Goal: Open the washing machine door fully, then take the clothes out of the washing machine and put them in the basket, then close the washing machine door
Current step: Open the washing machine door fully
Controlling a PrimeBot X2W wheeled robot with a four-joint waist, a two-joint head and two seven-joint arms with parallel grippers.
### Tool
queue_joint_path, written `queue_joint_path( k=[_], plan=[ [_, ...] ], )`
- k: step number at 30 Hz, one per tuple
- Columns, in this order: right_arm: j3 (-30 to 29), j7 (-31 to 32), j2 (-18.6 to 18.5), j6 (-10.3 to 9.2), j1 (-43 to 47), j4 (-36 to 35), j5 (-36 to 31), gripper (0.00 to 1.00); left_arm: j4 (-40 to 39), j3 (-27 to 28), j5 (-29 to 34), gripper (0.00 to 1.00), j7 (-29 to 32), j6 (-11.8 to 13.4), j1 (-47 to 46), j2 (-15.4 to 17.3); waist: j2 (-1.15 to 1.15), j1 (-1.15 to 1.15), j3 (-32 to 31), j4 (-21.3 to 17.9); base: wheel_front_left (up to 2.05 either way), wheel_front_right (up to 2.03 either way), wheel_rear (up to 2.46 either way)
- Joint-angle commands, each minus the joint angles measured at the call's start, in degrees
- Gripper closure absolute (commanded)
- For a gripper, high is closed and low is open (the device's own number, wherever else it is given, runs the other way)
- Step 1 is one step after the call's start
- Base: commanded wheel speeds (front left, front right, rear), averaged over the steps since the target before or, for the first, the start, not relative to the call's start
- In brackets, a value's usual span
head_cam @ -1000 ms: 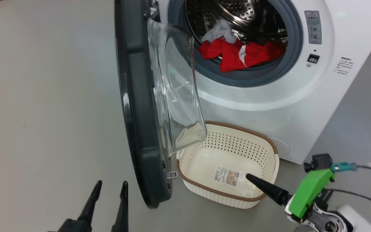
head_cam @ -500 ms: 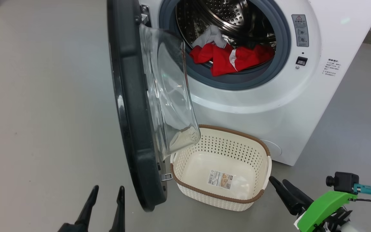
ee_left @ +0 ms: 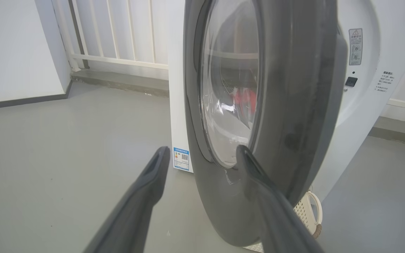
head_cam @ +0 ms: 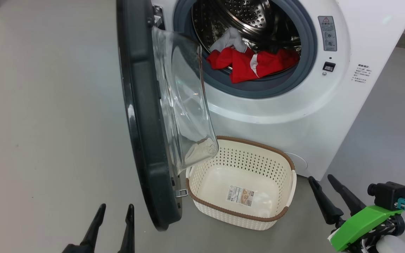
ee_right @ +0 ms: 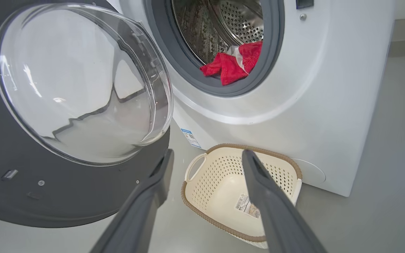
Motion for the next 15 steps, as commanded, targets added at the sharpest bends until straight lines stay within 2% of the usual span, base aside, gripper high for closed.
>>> queue_joint_path(
  k=[1, 9, 15],
  plan=[
    [-1.80, -0.76, 0.88, 0.37, 2.10, -2.41, -3.63, 0.00, -1.12, 1.92, 0.16, 0.00, -0.70, -0.02, -0.63, 0.42, 0.00, 0.00, 0.08, -0.01, 0.00, 0.00, 0.00],
    [-10.60, -0.77, 4.94, 0.37, 6.98, -8.23, -19.84, 0.00, -1.04, 1.80, 0.10, 0.00, -0.70, 0.00, -0.74, 0.42, 0.00, 0.00, 0.26, -0.02, 0.00, 0.00, 0.00],
    [-16.03, -0.77, 7.66, 0.37, 9.73, -11.88, -26.74, 0.00, -1.10, 1.84, 0.13, 0.00, -0.70, 0.04, -0.93, 0.42, 0.00, 0.00, 0.49, 0.05, 0.00, 0.00, 0.00]
  ],
)
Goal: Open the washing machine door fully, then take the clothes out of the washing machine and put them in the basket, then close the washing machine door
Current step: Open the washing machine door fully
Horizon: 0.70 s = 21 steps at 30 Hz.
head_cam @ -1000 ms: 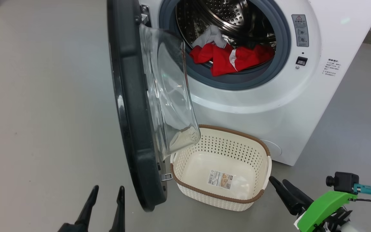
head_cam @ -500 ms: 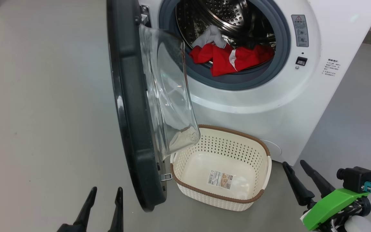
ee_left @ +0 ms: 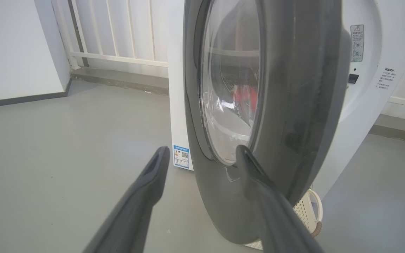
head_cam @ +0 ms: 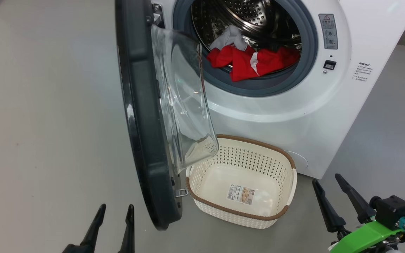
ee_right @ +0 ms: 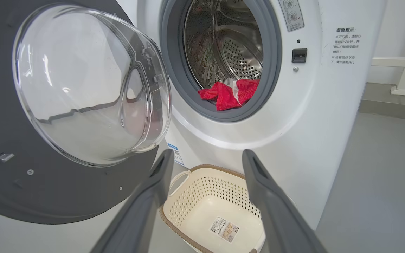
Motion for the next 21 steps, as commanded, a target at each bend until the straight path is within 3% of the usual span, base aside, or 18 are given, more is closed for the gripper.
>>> queue_joint_path(
  k=[1, 21],
  plan=[
    [-0.26, -0.63, -0.16, 0.36, 0.60, -2.11, -1.69, 0.00, -1.29, 1.81, 0.16, 0.00, -0.70, 0.04, -0.92, 0.41, 0.00, 0.00, 0.04, 0.02, 0.00, 0.00, 0.00],
    [-2.94, -0.63, 2.46, 0.36, 4.07, -0.72, -7.14, 0.00, -0.83, 1.62, -0.12, 0.00, -0.70, 0.34, -1.21, 0.41, 0.00, 0.00, 0.29, -0.51, 0.00, 0.00, 0.00]
  ],
)
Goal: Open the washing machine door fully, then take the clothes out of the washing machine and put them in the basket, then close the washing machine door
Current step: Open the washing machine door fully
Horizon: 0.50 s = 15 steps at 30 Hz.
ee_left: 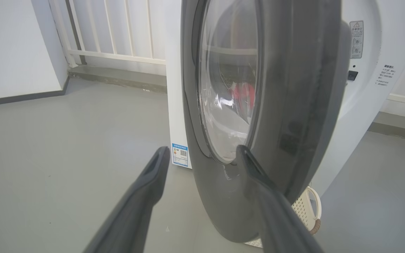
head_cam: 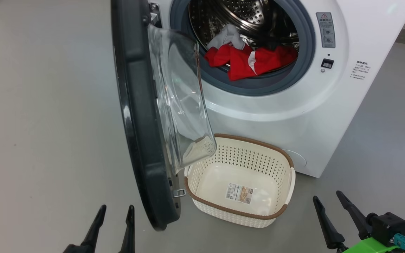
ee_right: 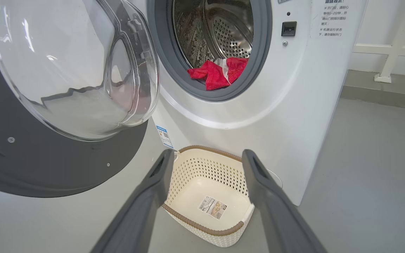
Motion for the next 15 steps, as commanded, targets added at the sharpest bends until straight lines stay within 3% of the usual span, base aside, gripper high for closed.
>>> queue_joint_path(
  k=[1, 2, 4, 5, 10, 15],
  plan=[
    [0.73, -0.53, -0.74, 0.36, -0.51, -1.30, -0.57, 0.00, -1.17, 1.77, -0.17, 0.00, -0.70, 0.37, -1.25, 0.42, 0.00, 0.00, -0.03, -0.02, 0.00, 0.00, 0.00],
    [0.61, -0.53, -0.73, 0.36, -0.55, -1.35, -0.73, 0.00, -1.19, 1.92, -0.57, 0.00, -0.70, 0.40, -1.33, 0.42, 0.00, 0.00, -0.06, -0.02, 0.00, 0.00, 0.00],
    [0.45, -0.53, -0.66, 0.36, -0.62, -1.44, -1.05, 0.00, -1.32, 2.53, -1.47, 0.71, -0.70, 0.69, -1.63, 0.42, 0.00, 0.00, -0.09, -0.02, 0.00, 0.00, 0.00],
    [0.37, -0.53, -0.61, 0.36, -0.67, -1.48, -1.14, 0.00, -1.46, 2.88, -2.10, 1.00, -0.70, 0.77, -1.82, 0.42, 0.00, 0.00, -0.10, -0.02, 0.00, 0.00, 0.00],
    [0.23, -0.53, -0.52, 0.36, -0.66, -1.73, -1.81, 0.00, -5.39, 5.80, -3.89, 1.00, -0.70, 1.68, -3.60, 0.42, 0.00, 0.00, -0.20, 0.06, 0.00, 0.00, 0.00],
    [0.29, -0.53, -0.57, 0.36, -0.72, -1.91, -2.23, 0.00, -15.22, 6.95, -5.20, 1.00, -0.70, 3.24, -5.59, 0.42, 0.00, 0.00, 0.03, 0.00, 0.00, 0.00, 0.00]
  ],
)
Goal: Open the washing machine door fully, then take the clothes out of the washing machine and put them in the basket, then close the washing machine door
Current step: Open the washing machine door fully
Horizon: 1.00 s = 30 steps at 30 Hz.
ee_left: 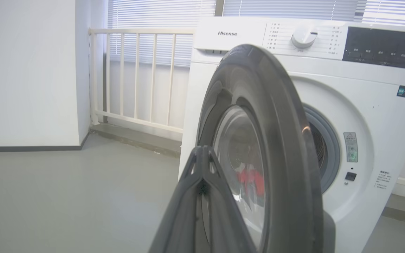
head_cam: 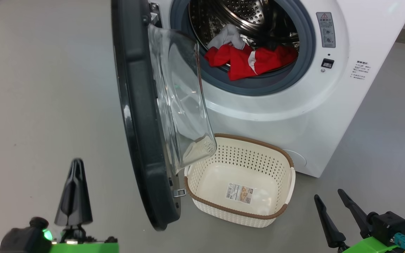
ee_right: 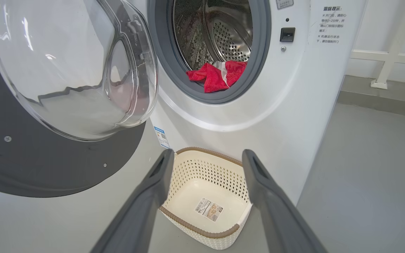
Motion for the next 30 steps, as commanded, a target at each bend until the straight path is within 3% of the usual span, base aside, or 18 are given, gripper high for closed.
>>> queue_joint_path(
  k=[1, 8, 12, 16, 21, 30],
  plan=[
    [1.19, -0.53, -0.74, 0.36, -0.72, -1.55, -0.82, 0.00, -4.30, 0.94, -0.17, 1.00, -0.69, 0.67, -2.46, 0.44, 0.00, 0.00, 0.09, -0.05, 0.00, 0.00, 0.00],
    [1.65, -0.53, -1.00, 0.36, -1.04, -1.50, -1.32, 0.00, -15.66, -9.26, 2.58, 1.00, -0.69, 0.63, -2.71, 0.44, 0.00, 0.00, 0.43, -0.67, 0.00, 0.00, 0.00],
    [1.79, -0.53, -1.04, 0.36, -1.25, -1.48, -1.65, 0.00, -13.13, -17.33, 3.25, 1.00, -0.69, -0.67, -1.51, 0.44, 0.00, 0.00, 0.53, -1.12, 0.00, 0.00, 0.00],
    [1.95, -0.53, -0.96, 0.36, -1.24, -1.37, -1.97, 0.00, -5.83, -22.54, 0.62, 1.00, -0.69, -0.24, -1.00, 0.44, 0.00, 0.00, 0.55, -1.63, 0.00, 0.00, 0.00],
    [1.90, -0.53, -0.88, 0.36, -1.33, -1.33, -2.25, 0.00, 0.90, -23.97, -2.32, 1.00, -0.69, 0.77, -1.93, 0.44, 0.00, 0.00, 0.72, -2.06, 0.00, 0.00, 0.00],
    [1.80, -0.53, -0.79, 0.36, -1.62, -1.47, -2.50, 0.00, 9.72, -20.28, -6.66, 1.00, -0.69, 1.79, -4.67, 0.44, 0.00, 0.00, 1.19, -2.58, 0.00, 0.00, 0.00]
  ],
)
